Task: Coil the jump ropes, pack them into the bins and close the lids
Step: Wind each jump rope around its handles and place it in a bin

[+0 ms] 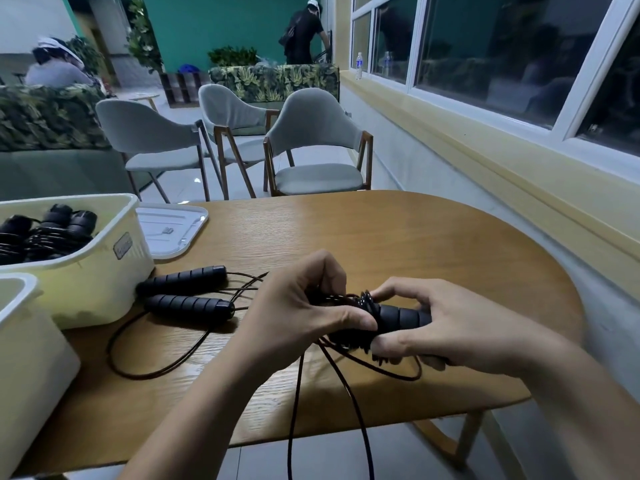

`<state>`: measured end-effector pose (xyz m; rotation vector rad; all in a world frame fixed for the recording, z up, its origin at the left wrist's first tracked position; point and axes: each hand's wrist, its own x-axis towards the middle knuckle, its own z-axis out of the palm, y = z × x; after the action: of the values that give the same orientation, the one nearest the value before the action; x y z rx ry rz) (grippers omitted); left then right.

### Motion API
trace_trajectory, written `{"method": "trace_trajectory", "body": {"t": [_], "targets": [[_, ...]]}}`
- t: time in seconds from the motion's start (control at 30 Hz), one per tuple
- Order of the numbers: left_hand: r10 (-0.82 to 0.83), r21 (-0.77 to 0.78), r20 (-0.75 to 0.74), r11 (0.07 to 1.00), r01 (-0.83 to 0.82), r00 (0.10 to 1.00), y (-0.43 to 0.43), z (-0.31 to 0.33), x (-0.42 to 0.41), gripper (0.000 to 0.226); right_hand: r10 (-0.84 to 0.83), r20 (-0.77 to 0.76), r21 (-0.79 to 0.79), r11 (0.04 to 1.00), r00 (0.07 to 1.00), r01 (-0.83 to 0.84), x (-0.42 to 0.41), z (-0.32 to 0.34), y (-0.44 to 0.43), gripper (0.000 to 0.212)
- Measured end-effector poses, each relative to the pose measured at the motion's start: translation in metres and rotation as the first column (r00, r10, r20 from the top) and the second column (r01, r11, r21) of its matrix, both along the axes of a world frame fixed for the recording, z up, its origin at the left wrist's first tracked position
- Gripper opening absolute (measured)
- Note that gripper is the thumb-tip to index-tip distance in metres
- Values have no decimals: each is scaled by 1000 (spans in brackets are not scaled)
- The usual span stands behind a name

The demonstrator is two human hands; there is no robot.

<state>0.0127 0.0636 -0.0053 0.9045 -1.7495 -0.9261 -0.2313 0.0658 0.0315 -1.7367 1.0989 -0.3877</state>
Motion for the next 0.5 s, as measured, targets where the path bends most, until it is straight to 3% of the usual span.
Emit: {"method": "trace_trajectory", "body": {"t": [0.33, 0.5], "targets": [[-138, 134, -145, 978, 157, 980, -4, 2, 5, 40, 150, 155, 212, 960, 976, -181, -15, 2, -9, 49], [-125, 132, -184, 980, 151, 975, -6, 2, 14, 39, 197, 449, 250, 909, 872, -334, -22, -7, -14, 86]]}}
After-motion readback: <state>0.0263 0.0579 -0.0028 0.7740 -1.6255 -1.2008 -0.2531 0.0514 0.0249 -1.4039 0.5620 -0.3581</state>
